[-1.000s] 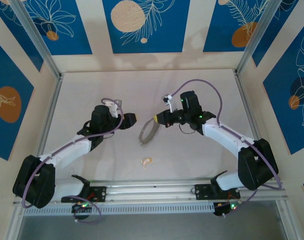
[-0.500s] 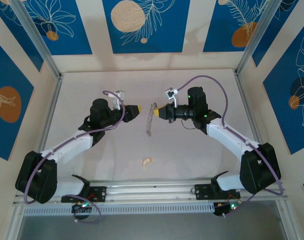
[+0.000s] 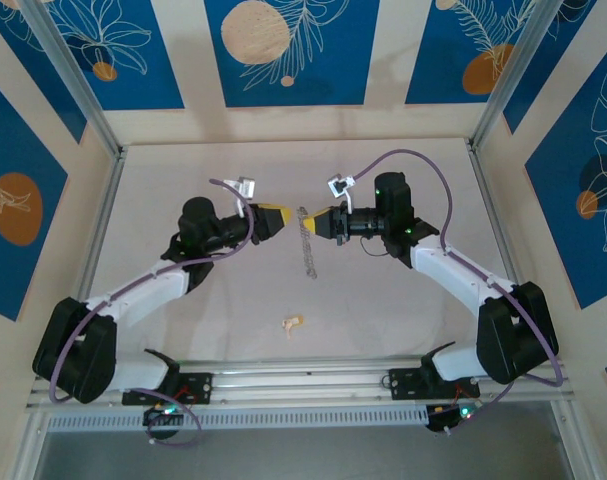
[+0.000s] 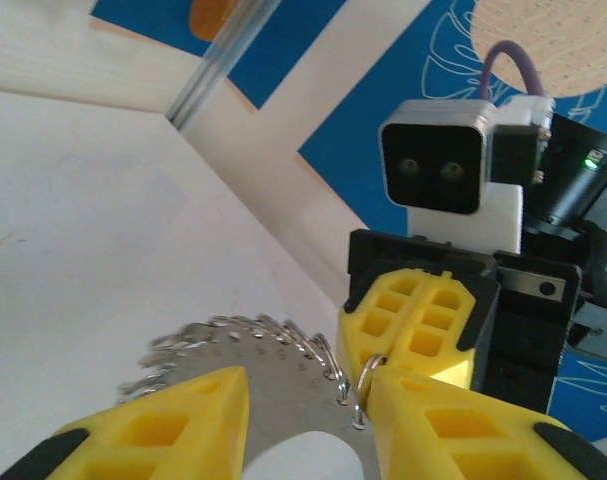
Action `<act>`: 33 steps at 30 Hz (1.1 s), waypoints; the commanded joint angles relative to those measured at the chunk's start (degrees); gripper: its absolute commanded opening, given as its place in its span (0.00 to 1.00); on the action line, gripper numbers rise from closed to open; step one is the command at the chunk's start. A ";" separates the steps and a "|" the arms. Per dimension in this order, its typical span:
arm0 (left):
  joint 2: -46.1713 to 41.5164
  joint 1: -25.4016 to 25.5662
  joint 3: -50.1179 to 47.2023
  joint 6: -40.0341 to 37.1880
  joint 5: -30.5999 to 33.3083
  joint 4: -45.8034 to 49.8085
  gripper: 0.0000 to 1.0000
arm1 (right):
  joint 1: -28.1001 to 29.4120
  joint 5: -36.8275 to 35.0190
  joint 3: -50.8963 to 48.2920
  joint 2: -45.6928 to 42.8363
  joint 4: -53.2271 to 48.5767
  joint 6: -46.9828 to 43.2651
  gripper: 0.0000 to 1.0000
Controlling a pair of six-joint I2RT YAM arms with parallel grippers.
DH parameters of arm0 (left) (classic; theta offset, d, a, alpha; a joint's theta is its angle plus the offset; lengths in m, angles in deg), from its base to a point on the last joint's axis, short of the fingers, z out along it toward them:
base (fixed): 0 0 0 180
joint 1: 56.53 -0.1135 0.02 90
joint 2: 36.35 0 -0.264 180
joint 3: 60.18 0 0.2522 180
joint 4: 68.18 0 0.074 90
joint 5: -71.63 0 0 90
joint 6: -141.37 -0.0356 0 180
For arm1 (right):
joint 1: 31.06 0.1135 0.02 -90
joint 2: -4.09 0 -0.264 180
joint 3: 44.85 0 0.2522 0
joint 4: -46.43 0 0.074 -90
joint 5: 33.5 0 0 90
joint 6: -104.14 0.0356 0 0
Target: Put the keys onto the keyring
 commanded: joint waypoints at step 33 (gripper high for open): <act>4.87 3.51 1.20 2.72 -7.59 -12.21 0.23 | 0.54 4.01 -0.15 1.78 5.91 4.09 0.00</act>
